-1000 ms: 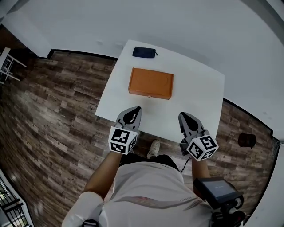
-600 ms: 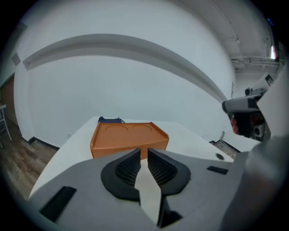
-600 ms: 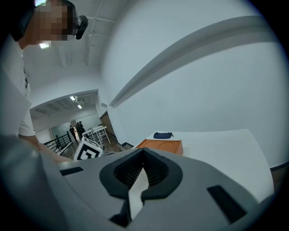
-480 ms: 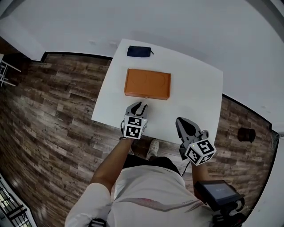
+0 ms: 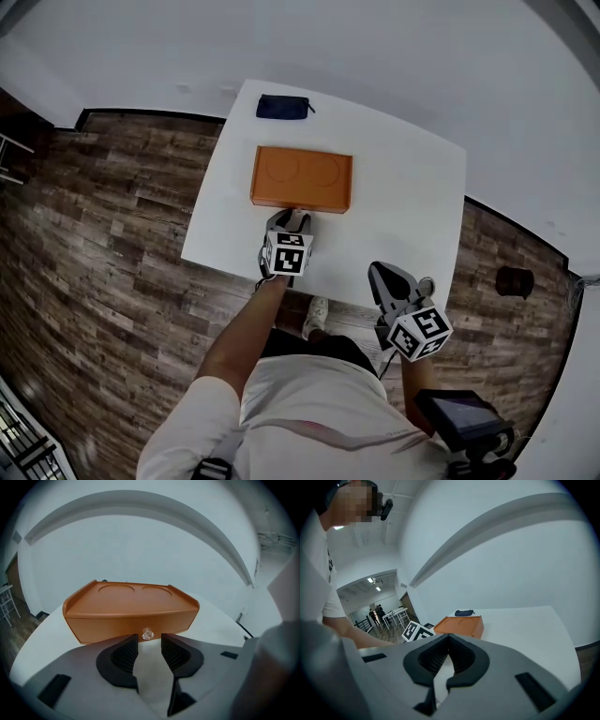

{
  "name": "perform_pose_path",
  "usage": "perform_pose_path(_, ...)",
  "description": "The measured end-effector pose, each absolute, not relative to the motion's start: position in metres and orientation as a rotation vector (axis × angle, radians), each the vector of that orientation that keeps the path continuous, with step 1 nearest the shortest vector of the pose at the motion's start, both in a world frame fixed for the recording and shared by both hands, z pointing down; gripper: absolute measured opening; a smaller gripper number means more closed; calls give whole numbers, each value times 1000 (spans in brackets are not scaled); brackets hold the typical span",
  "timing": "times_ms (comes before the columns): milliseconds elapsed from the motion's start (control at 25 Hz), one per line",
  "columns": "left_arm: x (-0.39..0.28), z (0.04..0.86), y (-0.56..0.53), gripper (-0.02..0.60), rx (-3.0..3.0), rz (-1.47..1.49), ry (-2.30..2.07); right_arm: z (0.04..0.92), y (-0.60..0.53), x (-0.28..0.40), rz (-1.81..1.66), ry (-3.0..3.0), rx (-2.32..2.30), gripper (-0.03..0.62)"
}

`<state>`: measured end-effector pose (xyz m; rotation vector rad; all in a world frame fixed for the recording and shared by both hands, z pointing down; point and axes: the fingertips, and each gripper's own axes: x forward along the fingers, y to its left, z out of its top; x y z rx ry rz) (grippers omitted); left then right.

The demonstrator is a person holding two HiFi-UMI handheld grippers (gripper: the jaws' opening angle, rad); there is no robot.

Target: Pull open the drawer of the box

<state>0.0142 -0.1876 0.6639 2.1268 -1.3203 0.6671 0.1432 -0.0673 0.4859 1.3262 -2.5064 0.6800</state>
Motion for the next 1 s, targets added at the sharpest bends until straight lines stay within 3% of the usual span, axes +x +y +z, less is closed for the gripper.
perform_pose_path(320,16,666,-193,146,2062,643,-1348,491,-65,143,697,-2502,1329,3)
perform_pose_path(480,12,666,-194,84,2047,666,-1376,490,-66,142,698,-2506,1330,3)
perform_pose_path(1000,13,665,-183,77,2065,686,-1359,493,-65,140,712,-2513,1323,3)
